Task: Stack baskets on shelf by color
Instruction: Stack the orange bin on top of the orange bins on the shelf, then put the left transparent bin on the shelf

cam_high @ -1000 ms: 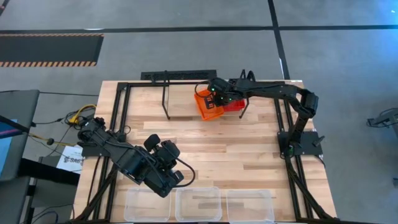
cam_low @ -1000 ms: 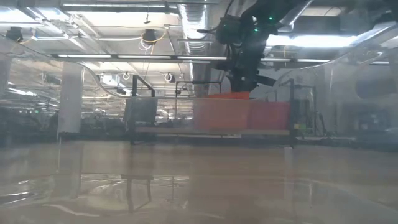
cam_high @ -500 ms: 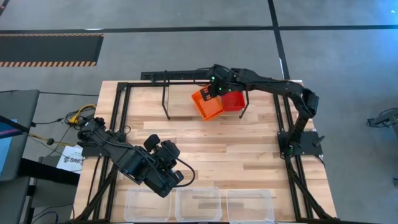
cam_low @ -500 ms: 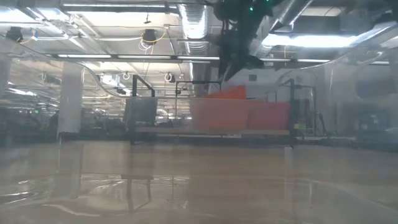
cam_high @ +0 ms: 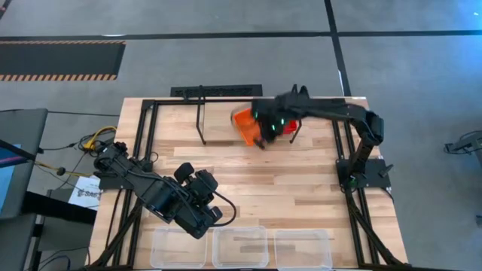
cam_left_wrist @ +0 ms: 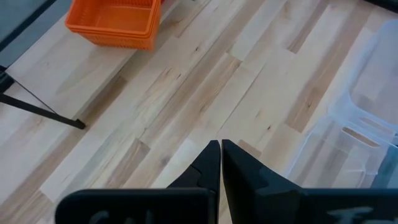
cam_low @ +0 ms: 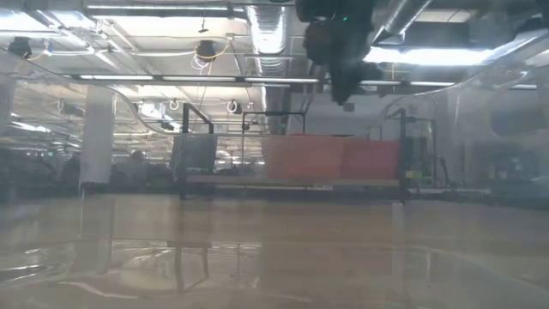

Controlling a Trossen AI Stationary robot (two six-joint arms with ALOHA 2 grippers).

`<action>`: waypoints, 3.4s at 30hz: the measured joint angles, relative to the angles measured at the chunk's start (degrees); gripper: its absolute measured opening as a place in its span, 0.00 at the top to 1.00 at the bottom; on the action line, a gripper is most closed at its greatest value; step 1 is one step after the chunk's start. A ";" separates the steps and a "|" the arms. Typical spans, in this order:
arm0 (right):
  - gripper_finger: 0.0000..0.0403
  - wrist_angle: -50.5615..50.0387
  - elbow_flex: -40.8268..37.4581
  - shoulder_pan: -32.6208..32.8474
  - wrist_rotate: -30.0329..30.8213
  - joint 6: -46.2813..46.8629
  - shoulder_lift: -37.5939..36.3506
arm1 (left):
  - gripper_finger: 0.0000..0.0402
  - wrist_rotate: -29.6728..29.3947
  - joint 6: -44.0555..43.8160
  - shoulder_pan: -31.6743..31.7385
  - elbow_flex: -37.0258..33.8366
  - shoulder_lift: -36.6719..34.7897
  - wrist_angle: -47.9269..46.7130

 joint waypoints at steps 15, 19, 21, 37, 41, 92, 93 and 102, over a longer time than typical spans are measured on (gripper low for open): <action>0.99 15.04 -10.23 10.34 7.21 -10.81 4.68 | 0.99 0.02 0.37 0.00 0.00 0.00 0.01; 0.99 16.74 -10.30 9.61 7.12 -13.71 8.08 | 0.99 0.04 -0.24 0.00 0.00 0.00 0.01; 0.99 18.13 -10.41 9.42 7.11 -14.89 9.57 | 0.99 0.06 -0.77 0.00 0.00 0.00 -0.01; 1.00 29.66 -7.94 4.76 6.92 -19.46 11.94 | 0.99 0.39 -4.20 0.00 0.00 -0.02 0.01; 1.00 31.39 -5.76 3.33 6.99 -20.69 11.94 | 0.99 0.39 -4.35 0.00 0.00 -0.02 0.01; 1.00 21.26 0.57 26.98 18.07 -9.80 -24.61 | 0.67 36.53 5.56 -8.43 -36.88 -0.02 21.47; 1.00 21.52 0.57 27.57 18.56 -9.74 -24.55 | 0.66 37.04 5.69 -8.60 -37.66 -0.02 21.54; 1.00 21.61 0.55 30.74 19.32 -7.74 -23.36 | 0.68 40.12 8.55 -8.27 -45.83 -0.10 29.31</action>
